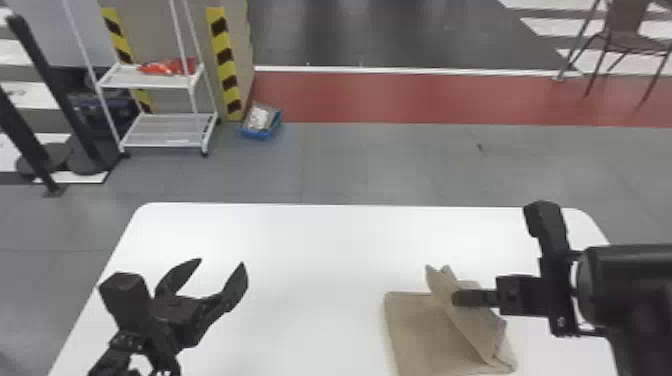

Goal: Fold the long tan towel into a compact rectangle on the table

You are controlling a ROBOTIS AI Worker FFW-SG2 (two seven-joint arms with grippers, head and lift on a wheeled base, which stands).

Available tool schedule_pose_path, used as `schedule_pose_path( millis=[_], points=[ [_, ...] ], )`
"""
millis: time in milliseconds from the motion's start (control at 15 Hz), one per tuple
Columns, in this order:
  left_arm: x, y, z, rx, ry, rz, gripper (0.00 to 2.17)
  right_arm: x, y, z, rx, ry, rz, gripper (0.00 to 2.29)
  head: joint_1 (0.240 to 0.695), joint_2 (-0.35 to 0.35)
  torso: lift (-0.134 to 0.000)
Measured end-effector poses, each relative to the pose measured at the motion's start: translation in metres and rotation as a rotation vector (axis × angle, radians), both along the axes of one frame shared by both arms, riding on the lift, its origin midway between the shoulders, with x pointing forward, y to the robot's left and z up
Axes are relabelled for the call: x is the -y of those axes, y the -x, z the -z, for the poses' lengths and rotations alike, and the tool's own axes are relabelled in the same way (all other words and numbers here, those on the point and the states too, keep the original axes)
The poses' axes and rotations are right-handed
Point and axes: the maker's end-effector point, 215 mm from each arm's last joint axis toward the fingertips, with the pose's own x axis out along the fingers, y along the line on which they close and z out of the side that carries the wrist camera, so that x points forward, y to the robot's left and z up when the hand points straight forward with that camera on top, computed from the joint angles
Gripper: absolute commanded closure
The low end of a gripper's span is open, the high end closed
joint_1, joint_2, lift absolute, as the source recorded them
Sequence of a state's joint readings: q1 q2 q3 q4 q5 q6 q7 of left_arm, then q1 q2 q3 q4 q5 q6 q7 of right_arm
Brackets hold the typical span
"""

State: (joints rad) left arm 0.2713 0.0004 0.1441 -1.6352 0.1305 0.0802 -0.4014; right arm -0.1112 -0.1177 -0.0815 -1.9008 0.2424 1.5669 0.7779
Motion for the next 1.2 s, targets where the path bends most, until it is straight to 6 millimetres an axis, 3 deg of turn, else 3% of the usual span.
schedule_pose_path(
  millis=[333, 400, 533, 600, 1000, 1200],
  points=[
    [-0.003, 0.001, 0.0, 0.001, 0.004, 0.0, 0.15, -0.026, 0.003, 0.013, -0.013, 0.075, -0.057, 1.45, 0.695, 0.024, 0.0],
    [-0.003, 0.001, 0.0, 0.001, 0.004, 0.0, 0.15, -0.029, 0.003, 0.015, -0.017, 0.088, -0.063, 1.25, 0.695, 0.032, 0.0],
    [-0.004, 0.001, 0.0, 0.002, 0.006, -0.001, 0.15, -0.035, 0.005, 0.021, -0.025, 0.108, -0.076, 0.22, 0.695, 0.038, 0.0],
    [-0.005, 0.002, 0.0, 0.002, 0.006, -0.002, 0.15, -0.037, 0.006, 0.023, -0.03, 0.115, -0.079, 0.0, 0.695, 0.042, 0.0],
    [-0.008, 0.003, 0.001, 0.002, 0.006, -0.005, 0.15, -0.039, 0.008, 0.032, -0.026, 0.123, -0.074, 0.04, 0.695, 0.052, 0.0],
    [-0.009, 0.003, 0.0, 0.003, 0.005, -0.007, 0.15, -0.048, 0.013, 0.024, 0.003, 0.041, -0.078, 0.15, 0.695, 0.061, 0.0]
  ],
)
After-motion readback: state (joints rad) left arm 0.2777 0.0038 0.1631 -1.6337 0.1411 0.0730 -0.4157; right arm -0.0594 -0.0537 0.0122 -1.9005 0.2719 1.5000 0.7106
